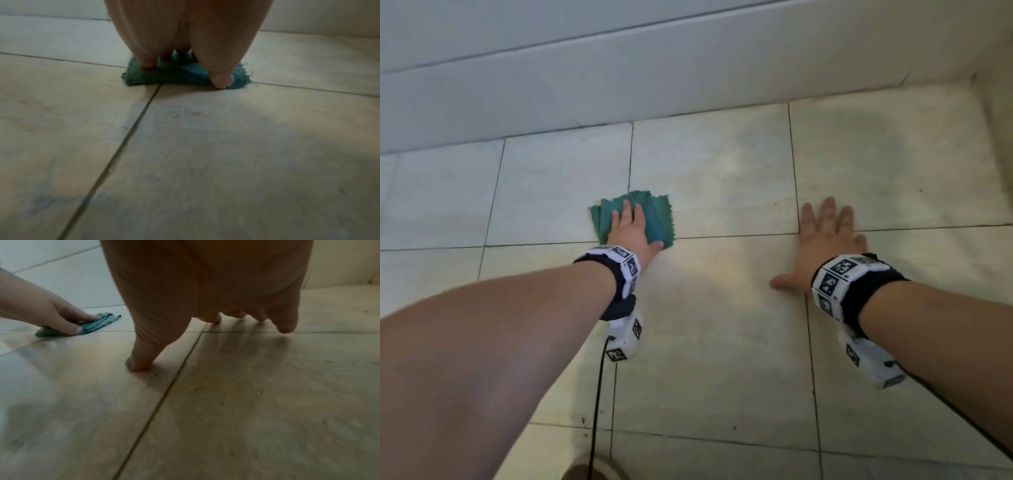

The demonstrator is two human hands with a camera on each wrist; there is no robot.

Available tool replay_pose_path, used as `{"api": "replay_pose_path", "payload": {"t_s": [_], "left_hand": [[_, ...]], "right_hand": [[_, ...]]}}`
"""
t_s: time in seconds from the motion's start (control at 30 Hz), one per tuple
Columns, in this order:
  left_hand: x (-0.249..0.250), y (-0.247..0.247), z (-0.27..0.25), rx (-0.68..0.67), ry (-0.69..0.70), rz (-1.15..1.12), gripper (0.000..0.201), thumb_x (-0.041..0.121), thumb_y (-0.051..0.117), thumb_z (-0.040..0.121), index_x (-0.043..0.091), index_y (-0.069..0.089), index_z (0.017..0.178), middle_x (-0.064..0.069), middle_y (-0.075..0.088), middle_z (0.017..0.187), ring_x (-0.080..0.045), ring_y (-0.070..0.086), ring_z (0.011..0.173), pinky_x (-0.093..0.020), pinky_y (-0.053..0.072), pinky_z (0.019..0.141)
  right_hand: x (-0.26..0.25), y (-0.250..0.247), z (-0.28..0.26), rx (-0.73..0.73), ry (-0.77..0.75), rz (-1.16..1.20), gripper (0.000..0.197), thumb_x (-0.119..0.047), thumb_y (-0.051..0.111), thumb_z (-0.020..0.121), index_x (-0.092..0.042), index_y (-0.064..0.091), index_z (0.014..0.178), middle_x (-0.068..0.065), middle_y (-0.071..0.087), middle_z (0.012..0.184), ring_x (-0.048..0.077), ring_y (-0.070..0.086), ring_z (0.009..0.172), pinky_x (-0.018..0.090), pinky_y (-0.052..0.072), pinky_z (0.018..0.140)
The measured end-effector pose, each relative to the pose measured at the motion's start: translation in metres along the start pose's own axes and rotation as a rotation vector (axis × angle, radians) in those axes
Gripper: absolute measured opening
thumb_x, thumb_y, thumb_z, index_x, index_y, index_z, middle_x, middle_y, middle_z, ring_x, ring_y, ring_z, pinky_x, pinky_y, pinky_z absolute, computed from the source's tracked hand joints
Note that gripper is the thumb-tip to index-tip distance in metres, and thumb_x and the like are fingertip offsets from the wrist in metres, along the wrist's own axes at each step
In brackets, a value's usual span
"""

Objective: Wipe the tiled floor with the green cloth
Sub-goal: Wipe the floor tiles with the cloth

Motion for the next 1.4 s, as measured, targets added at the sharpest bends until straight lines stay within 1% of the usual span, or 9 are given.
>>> {"api": "replay_pose_path", "payload": {"t_s": [0.27,0.43,0.63,0.73,0.87,1.0,1.13,1.3,1.4], "left_hand": [[0.059,-0.033,0.049,-0.005,0.132,0.01,0.091,0.037,0.06,0.096,0.013,-0.003,0.158,-0.005,-0.017,0.164,-0.031,-0.011,0.151,-0.05,0.012,0.122],[0.141,-0.046,0.071,-0.033,0.297,0.108,0.091,0.037,0.059,0.096,0.013,-0.003,0.158,-0.007,-0.018,0.164,-0.033,-0.013,0.15,-0.054,0.01,0.121],[0.242,-0.028,0.057,-0.112,0.501,0.237,0.095,0.037,0.062,0.095,0.015,-0.004,0.158,-0.004,-0.02,0.164,-0.032,-0.012,0.151,-0.051,0.009,0.121],[0.234,-0.033,0.065,-0.095,0.484,0.2,0.096,0.041,0.064,0.093,0.019,-0.003,0.158,-0.003,-0.018,0.164,-0.03,-0.012,0.151,-0.048,0.008,0.123],[0.138,-0.071,0.103,0.012,0.191,0.05,0.094,0.043,0.063,0.093,0.017,0.0,0.159,-0.007,-0.013,0.165,-0.035,-0.009,0.151,-0.038,0.003,0.123],[0.072,-0.08,0.106,0.017,0.042,-0.031,0.09,0.042,0.06,0.095,0.018,0.0,0.159,-0.005,-0.013,0.165,-0.035,-0.011,0.15,-0.042,0.004,0.123],[0.126,-0.063,0.097,0.04,0.149,0.013,0.091,0.044,0.062,0.093,0.018,0.005,0.159,-0.005,-0.01,0.165,-0.037,-0.008,0.15,-0.052,0.012,0.121],[0.246,-0.027,0.058,-0.026,0.343,0.028,0.091,0.043,0.06,0.094,0.024,0.0,0.159,-0.001,-0.016,0.165,-0.033,-0.013,0.15,-0.054,0.004,0.12],[0.25,-0.016,0.044,-0.048,0.403,0.04,0.088,0.05,0.055,0.094,0.026,0.001,0.159,0.001,-0.015,0.165,-0.031,-0.014,0.15,-0.052,0.002,0.121]], "right_hand": [[0.001,-0.016,0.025,-0.121,-0.016,-0.019,0.16,-0.073,0.083,0.053,-0.023,-0.037,0.147,0.014,-0.045,0.152,0.053,-0.025,0.142,0.069,0.017,0.115],[0.005,-0.03,0.044,-0.157,-0.049,-0.045,0.165,-0.071,0.086,0.048,-0.027,-0.043,0.142,0.012,-0.053,0.145,0.055,-0.032,0.137,0.074,0.011,0.112],[0.003,-0.041,0.057,-0.199,-0.054,-0.08,0.166,-0.07,0.087,0.047,-0.029,-0.043,0.142,0.012,-0.055,0.143,0.059,-0.034,0.134,0.079,0.015,0.107],[0.002,-0.042,0.058,-0.199,-0.061,-0.09,0.165,-0.072,0.085,0.048,-0.029,-0.044,0.141,0.013,-0.055,0.143,0.06,-0.033,0.134,0.079,0.017,0.106],[0.006,-0.043,0.057,-0.2,-0.09,-0.083,0.164,-0.073,0.084,0.049,-0.029,-0.046,0.139,0.012,-0.056,0.142,0.06,-0.033,0.134,0.079,0.018,0.106],[0.005,-0.043,0.059,-0.186,-0.107,-0.088,0.165,-0.074,0.084,0.047,-0.028,-0.044,0.141,0.012,-0.055,0.143,0.06,-0.033,0.134,0.079,0.017,0.106],[0.002,-0.043,0.058,-0.176,-0.109,-0.115,0.164,-0.073,0.084,0.048,-0.029,-0.044,0.141,0.011,-0.055,0.143,0.06,-0.032,0.134,0.078,0.017,0.107],[0.002,-0.046,0.054,-0.163,-0.082,-0.135,0.161,-0.073,0.083,0.051,-0.029,-0.04,0.144,0.008,-0.05,0.148,0.058,-0.03,0.137,0.075,0.019,0.109],[0.006,-0.041,0.044,-0.154,-0.076,-0.138,0.154,-0.074,0.08,0.056,-0.028,-0.036,0.147,0.006,-0.047,0.151,0.055,-0.029,0.14,0.071,0.019,0.112]]}}
Point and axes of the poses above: each hand's wrist, its own z-axis towards the middle knuckle, its own y-axis out of the palm, x = y × z, the point moved 6 cm from there along z, towards the middle knuckle
